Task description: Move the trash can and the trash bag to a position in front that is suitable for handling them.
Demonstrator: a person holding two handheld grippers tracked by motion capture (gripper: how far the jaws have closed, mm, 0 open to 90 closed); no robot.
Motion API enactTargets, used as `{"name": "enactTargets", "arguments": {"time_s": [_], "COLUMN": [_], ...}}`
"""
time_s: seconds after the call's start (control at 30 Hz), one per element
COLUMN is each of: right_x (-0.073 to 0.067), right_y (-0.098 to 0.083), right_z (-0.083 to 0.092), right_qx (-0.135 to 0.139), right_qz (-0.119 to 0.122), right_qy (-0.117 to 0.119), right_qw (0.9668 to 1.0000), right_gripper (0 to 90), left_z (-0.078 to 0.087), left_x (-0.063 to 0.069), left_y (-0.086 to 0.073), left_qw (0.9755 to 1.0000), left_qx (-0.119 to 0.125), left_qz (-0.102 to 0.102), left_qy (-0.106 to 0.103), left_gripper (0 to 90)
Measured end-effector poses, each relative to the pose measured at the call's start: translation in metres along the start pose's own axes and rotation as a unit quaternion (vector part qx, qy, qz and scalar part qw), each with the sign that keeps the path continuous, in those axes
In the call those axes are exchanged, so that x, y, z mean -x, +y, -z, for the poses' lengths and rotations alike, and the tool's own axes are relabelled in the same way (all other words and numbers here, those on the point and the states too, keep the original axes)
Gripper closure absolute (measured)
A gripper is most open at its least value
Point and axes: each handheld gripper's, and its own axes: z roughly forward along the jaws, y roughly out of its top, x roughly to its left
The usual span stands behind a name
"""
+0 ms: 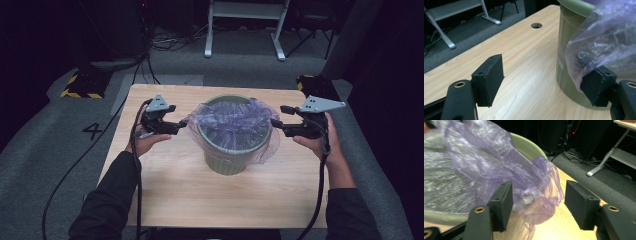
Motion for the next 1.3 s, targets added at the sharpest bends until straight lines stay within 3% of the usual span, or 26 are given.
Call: {"name": "enactTargets", "arguments": {"time_s": [0.23,0.3,0.4,0.47,0.6,0.67,0.8,0.87,0.93,1.07,1.2,1.3], "right_x": [0.001,0.000,-0.001,-0.001,-0.001,0.000,0.000,-0.001,-0.002,-0.005,-0.009,-0.010], "right_y": [-0.001,0.000,0.001,0.002,0.002,0.001,0.001,0.003,0.004,0.005,0.007,0.010], "right_z": [-0.008,-0.011,-0.016,-0.016,-0.012,-0.009,-0.007,-0.006,-0.005,-0.008,-0.009,-0.008], "right_qx": [-0.007,-0.002,0.007,0.009,0.017,0.027,0.033,0.038,0.043,0.042,0.042,0.047], "right_qz": [-0.002,0.003,0.007,0.009,0.004,-0.001,-0.007,-0.007,-0.007,-0.002,0.003,0.004], "right_qy": [-0.019,-0.023,-0.025,-0.030,-0.035,-0.034,-0.044,-0.048,-0.043,-0.034,-0.034,-0.035], "right_qw": [0.9998,0.9997,0.9996,0.9995,0.9992,0.9991,0.9985,0.9981,0.9981,0.9985,0.9985,0.9983], "right_gripper": [67.9,76.3,85.8,88.4,90.0,90.0,90.0,90.0,90.0,90.0,90.0,90.0], "left_z": [0.036,0.041,0.046,0.051,0.058,0.058,0.055,0.055,0.055,0.059,0.069,0.081], "left_x": [0.002,0.003,0.000,-0.003,0.001,0.004,0.017,0.026,0.034,0.052,0.065,0.071], "left_y": [0.008,0.008,0.006,0.003,-0.008,-0.012,-0.019,-0.027,-0.036,-0.039,-0.021,-0.004], "left_qw": [0.9976,0.9975,0.9973,0.9963,0.9978,0.9984,0.9992,0.9991,0.9989,0.9975,0.9952,0.9909], "left_qx": [0.062,0.067,0.070,0.074,0.058,0.042,0.009,0.008,0.016,0.028,0.054,0.087], "left_qz": [0.004,0.004,0.013,0.028,0.013,0.006,-0.020,-0.032,-0.042,-0.053,-0.061,-0.066], "left_qy": [-0.031,-0.019,-0.020,-0.035,-0.030,-0.037,-0.034,-0.026,-0.016,-0.037,-0.054,-0.078], "left_gripper": [22.1,22.1,21.5,19.9,16.9,16.1,15.9,16.0,16.9,16.1,16.0,16.1]}}
